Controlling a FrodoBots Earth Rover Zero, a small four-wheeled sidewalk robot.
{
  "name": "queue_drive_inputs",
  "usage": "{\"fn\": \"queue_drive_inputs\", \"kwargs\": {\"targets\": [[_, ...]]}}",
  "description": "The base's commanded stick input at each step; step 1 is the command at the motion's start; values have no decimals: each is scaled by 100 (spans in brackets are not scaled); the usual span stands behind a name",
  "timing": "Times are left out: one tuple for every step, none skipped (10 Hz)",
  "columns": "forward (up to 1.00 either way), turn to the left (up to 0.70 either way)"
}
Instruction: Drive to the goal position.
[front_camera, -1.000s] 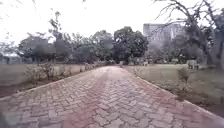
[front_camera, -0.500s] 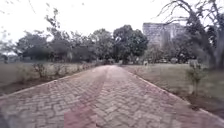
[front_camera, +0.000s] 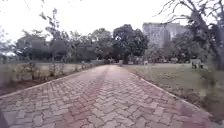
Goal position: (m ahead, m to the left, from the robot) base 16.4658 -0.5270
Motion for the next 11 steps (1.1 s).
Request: {"fn": "queue_drive_inputs", "kwargs": {"targets": [[70,0],[70,0],[70,0],[70,0],[70,0],[70,0],[70,0],[70,0],[70,0],[70,0],[70,0]]}}
